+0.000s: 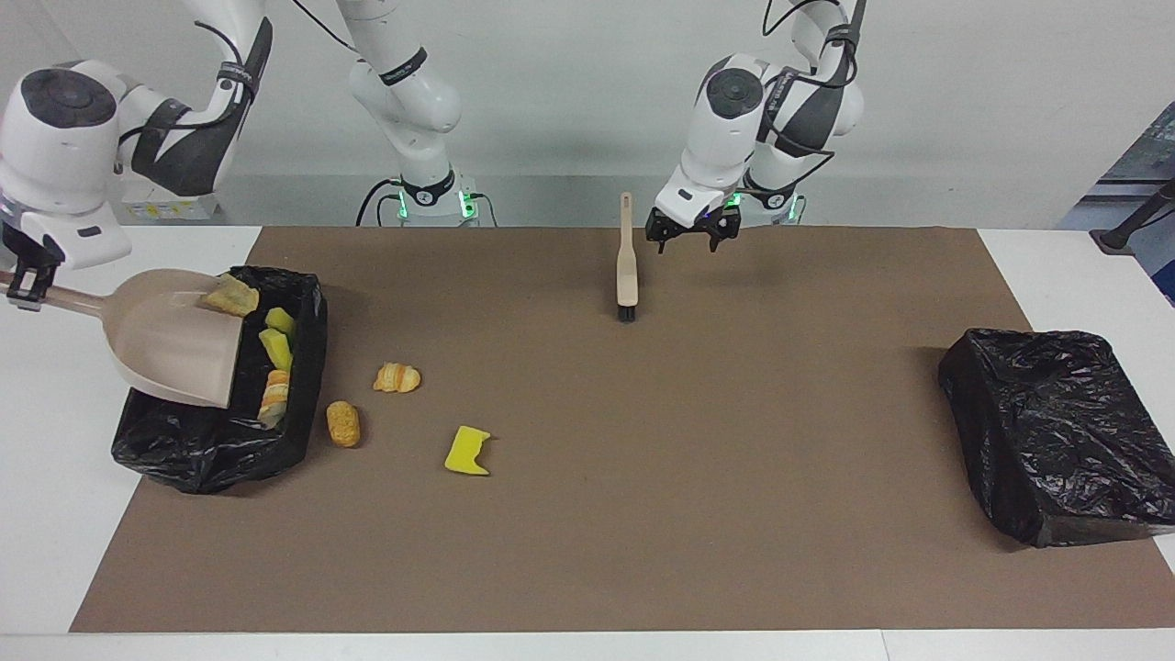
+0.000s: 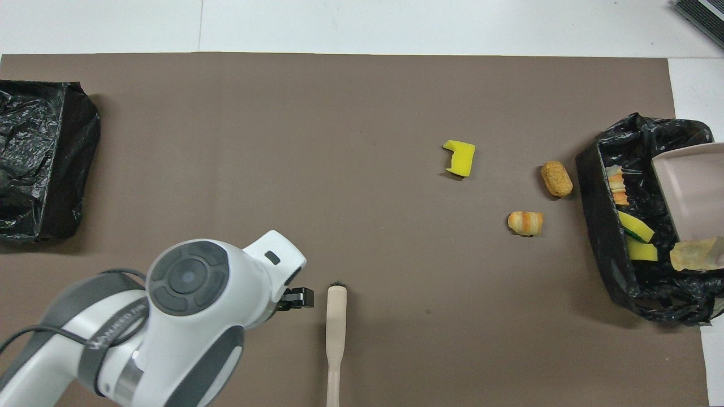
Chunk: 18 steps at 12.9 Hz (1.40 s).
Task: Sweep and dump trash in bin
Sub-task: 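Tilt the dustpan over the black bag with the right gripper, then bring the empty dustpan back to the table center with the right gripper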
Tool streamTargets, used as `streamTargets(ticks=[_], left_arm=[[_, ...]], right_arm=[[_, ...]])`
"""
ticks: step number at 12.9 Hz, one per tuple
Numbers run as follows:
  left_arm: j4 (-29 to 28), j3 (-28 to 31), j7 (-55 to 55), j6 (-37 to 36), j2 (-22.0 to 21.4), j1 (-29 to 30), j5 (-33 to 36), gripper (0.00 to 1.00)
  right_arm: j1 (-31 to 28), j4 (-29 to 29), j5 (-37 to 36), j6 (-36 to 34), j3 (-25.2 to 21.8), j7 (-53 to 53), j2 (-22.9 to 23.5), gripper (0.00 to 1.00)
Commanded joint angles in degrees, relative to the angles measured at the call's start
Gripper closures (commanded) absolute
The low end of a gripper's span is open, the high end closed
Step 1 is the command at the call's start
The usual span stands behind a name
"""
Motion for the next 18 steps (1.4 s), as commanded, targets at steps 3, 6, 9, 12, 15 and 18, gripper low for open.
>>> streamTargets(ticks=[3, 6, 9, 12, 15, 18], left_arm=[[11.7, -0.6, 11.5, -7.2, 0.3, 10.8, 5.0, 0.00], [18.1, 0.2, 23.2, -11.4, 0.8, 17.2, 6.4, 0.00], [23.9, 0.3, 30.1, -14.2, 1.6, 22.3, 6.5, 0.00], [36.2, 0.5, 30.2, -22.7, 9.0, 24.2, 6.2, 0.00], [38.1, 0.5, 30.3, -23.9, 9.3, 24.0, 6.2, 0.00], [37.6, 0.4, 30.2, -24.3, 9.0, 24.1, 6.4, 0.00]], right_arm=[[-0.3, -0.5, -0.6, -1.2, 0.7, -2.9, -2.8, 1.00], [0.0, -0.6, 6.4, -3.6, 0.8, 0.0, -2.8, 1.00], [3.6, -2.0, 15.3, -8.3, 0.9, 8.5, -3.6, 1.00], [10.0, -3.8, 19.1, -14.0, 0.9, 26.7, -3.6, 1.00], [15.2, -5.7, 24.7, -14.8, 0.9, 41.8, -2.8, 1.00], [23.3, -5.8, 29.2, -14.3, 0.9, 59.5, -0.9, 1.00]])
